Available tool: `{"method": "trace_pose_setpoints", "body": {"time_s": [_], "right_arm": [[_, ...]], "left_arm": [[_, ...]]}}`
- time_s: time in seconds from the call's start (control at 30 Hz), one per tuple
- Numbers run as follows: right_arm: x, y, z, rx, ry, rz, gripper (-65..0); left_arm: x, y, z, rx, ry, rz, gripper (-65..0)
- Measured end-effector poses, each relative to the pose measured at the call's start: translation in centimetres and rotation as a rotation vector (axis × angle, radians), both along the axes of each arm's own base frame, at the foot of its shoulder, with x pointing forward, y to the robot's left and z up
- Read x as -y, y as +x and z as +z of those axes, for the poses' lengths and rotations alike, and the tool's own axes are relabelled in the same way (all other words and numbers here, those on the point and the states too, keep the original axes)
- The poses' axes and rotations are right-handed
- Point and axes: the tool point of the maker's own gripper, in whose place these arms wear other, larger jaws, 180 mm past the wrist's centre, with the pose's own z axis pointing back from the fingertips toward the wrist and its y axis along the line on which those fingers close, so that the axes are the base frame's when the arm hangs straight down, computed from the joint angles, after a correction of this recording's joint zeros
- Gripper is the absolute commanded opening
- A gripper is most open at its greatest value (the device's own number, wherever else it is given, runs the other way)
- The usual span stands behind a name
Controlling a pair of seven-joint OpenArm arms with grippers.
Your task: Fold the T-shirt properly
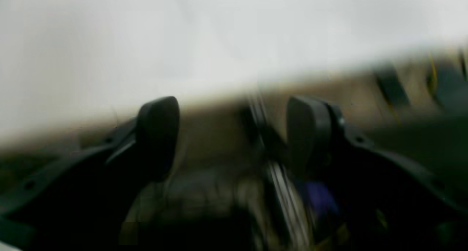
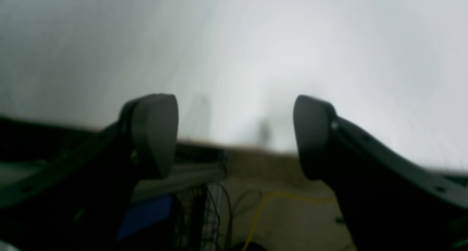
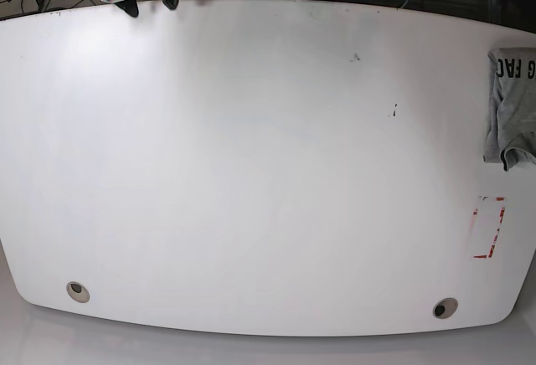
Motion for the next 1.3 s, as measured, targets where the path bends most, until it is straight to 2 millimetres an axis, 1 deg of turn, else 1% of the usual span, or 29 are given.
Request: {"method": "trace_pose_setpoints", "body": {"time_s": [0.07, 0.13, 0.17, 0.23, 0.3, 0.4, 0.43, 0.5, 0.57, 0.6, 0.67, 0.7, 0.73, 0.83, 0.87, 0.9, 1.0, 1.1, 1.13, 1.17, 1.2, 1.23, 1.3], "right_arm": [[-0.3, -1.3, -0.7, -0.024, 0.017, -0.016, -17.8], [-1.0, -2.6, -1.7, -0.051, 0.044, -0.033, -17.8], [-1.4, -3.1, -2.1, -0.059, 0.063, -0.037, -17.8], [-2.6, -4.6, -3.3, -0.102, 0.109, -0.029, -17.8], [-3.4, -6.3, -4.8, -0.161, 0.142, -0.03, -17.8], [-3.3, -8.3, -6.8, -0.228, 0.154, -0.035, -17.8], [-3.1, -8.7, -7.4, -0.239, 0.154, -0.041, -17.8], [-2.6, -9.6, -9.1, -0.272, 0.15, -0.062, -17.8], [-2.6, -9.6, -10.3, -0.254, 0.178, -0.092, -17.8], [-2.6, -9.4, -10.8, -0.255, 0.18, -0.091, -17.8], [-3.4, -10.2, -12.5, -0.304, 0.188, -0.067, -17.8], [-3.7, -10.1, -13.2, -0.31, 0.189, -0.058, -17.8], [-4.1, -10.5, -14.1, -0.335, 0.191, -0.045, -17.8], [-4.3, -11.0, -16.1, -0.388, 0.158, -0.048, -17.8], [-4.0, -11.3, -16.8, -0.405, 0.144, -0.056, -17.8], [-4.0, -11.6, -17.2, -0.422, 0.133, -0.05, -17.8], [-3.5, -11.5, -18.4, -0.431, 0.121, -0.062, -17.8], [-3.2, -11.7, -20.1, -0.478, 0.098, -0.073, -17.8], [-3.2, -11.1, -20.5, -0.478, 0.097, -0.073, -17.8], [-3.4, -11.3, -21.1, -0.499, 0.1, -0.075, -17.8], [-3.5, -11.5, -21.5, -0.521, 0.095, -0.068, -17.8], [-3.6, -11.1, -21.7, -0.515, 0.096, -0.068, -17.8], [-4.0, -11.0, -22.3, -0.54, 0.097, -0.051, -17.8]], "left_arm": [[-0.1, -1.4, -1.3, -0.049, 0.002, -0.024, -22.2], [-0.4, -3.1, -3.2, -0.106, 0.011, -0.046, -22.2], [-0.6, -3.6, -3.9, -0.12, 0.015, -0.047, -22.2], [-1.3, -5.5, -6.2, -0.197, 0.036, -0.047, -22.2], [-2.1, -7.5, -8.4, -0.273, 0.055, -0.047, -22.2], [-3.0, -9.1, -11.1, -0.353, 0.054, -0.009, -22.2], [-3.2, -9.1, -11.7, -0.36, 0.045, 0.01, -22.2], [-3.7, -9.7, -13.5, -0.41, 0.032, 0.054, -22.2], [-4.0, -9.2, -15.0, -0.423, 0.002, 0.092, -22.2], [-4.1, -8.7, -15.6, -0.425, -0.003, 0.092, -22.2], [-4.7, -8.6, -16.9, -0.451, -0.002, 0.114, -22.2], [-5.0, -8.0, -17.4, -0.443, -0.002, 0.125, -22.2], [-5.2, -7.8, -18.0, -0.454, 0.001, 0.13, -22.2], [-5.7, -7.5, -19.5, -0.484, 0.011, 0.133, -22.2], [-5.9, -7.7, -20.2, -0.505, 0.015, 0.14, -22.2], [-6.0, -7.8, -20.6, -0.525, 0.018, 0.144, -22.2], [-6.2, -8.2, -22.1, -0.576, 0.019, 0.165, -22.2], [-6.6, -8.4, -23.4, -0.63, 0.023, 0.184, -22.2], [-6.7, -7.6, -23.7, -0.627, 0.024, 0.192, -22.2], [-7.2, -8.0, -24.2, -0.656, 0.038, 0.201, -22.2], [-7.5, -8.0, -24.5, -0.675, 0.048, 0.205, -22.2], [-7.9, -7.4, -24.7, -0.666, 0.054, 0.21, -22.2], [-8.5, -7.0, -25.1, -0.69, 0.072, 0.219, -22.2]]}}
